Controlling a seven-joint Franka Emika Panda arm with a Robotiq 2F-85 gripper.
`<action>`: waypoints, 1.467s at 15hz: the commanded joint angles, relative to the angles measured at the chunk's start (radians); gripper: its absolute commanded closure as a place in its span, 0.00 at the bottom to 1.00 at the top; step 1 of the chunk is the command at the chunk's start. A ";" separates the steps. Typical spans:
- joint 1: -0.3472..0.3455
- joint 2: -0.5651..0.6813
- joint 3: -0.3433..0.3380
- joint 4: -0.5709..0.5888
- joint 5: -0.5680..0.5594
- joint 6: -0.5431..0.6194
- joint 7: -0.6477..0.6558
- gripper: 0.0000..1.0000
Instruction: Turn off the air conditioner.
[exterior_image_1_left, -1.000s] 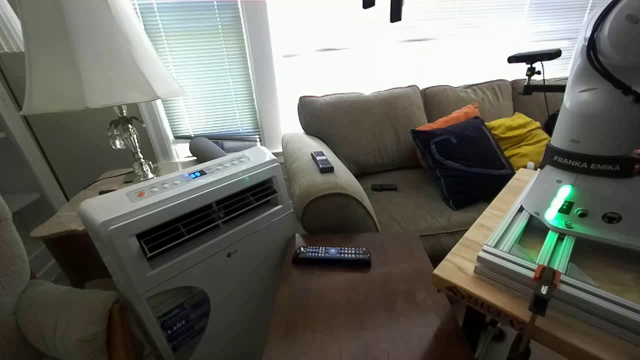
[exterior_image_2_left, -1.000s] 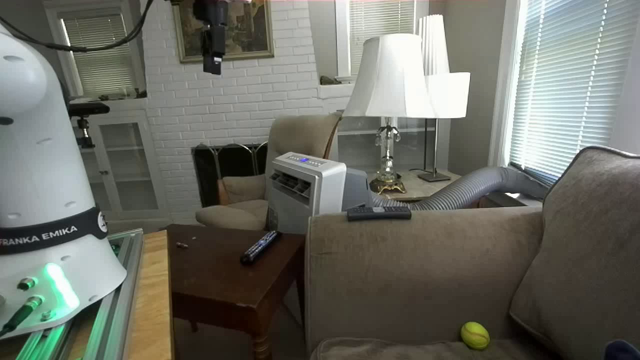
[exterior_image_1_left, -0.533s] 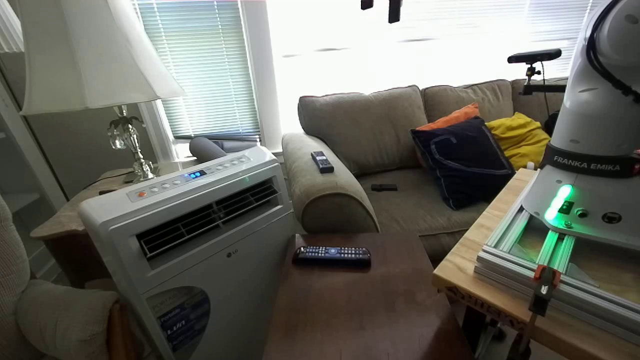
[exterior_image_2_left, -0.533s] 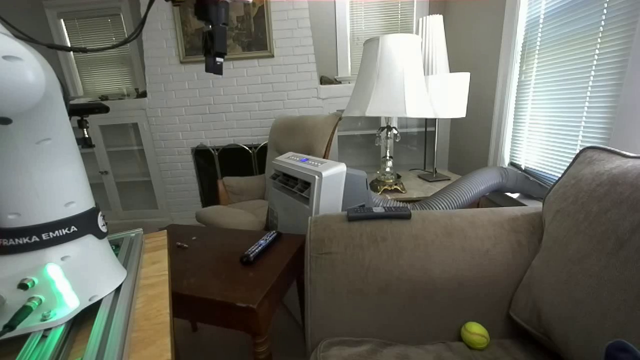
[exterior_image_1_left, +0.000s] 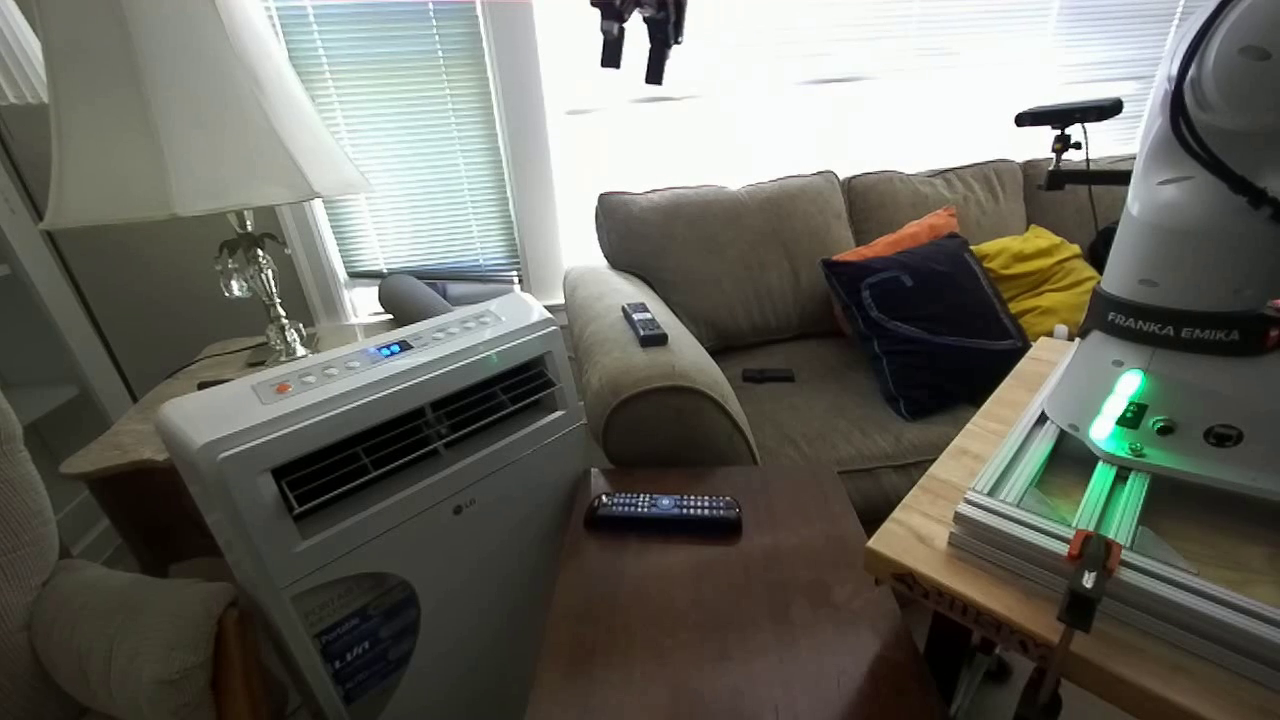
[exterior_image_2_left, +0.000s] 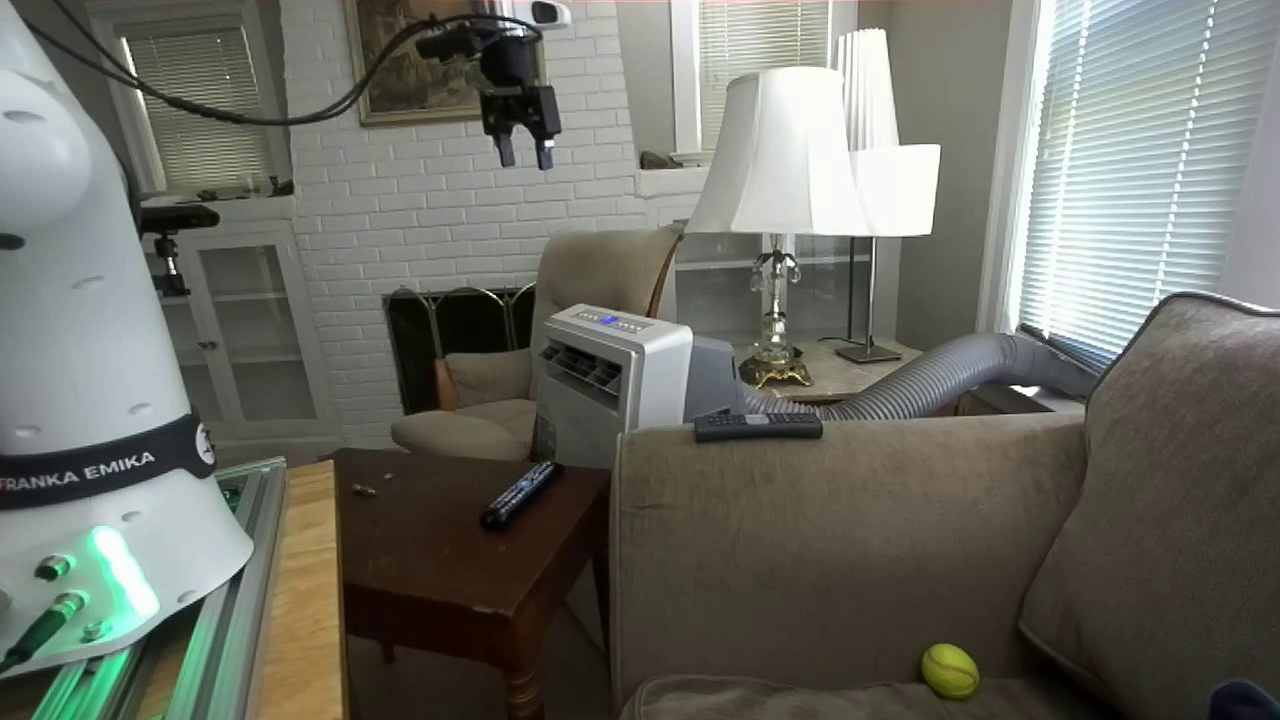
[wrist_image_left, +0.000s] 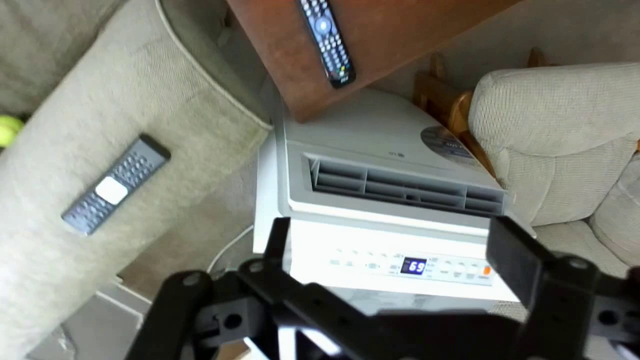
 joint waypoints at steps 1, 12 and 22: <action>0.029 0.247 0.019 0.193 -0.064 0.128 -0.114 0.00; 0.298 0.804 0.055 0.641 -0.434 0.539 -0.085 0.92; 0.499 1.105 -0.162 0.923 -0.528 0.633 -0.013 1.00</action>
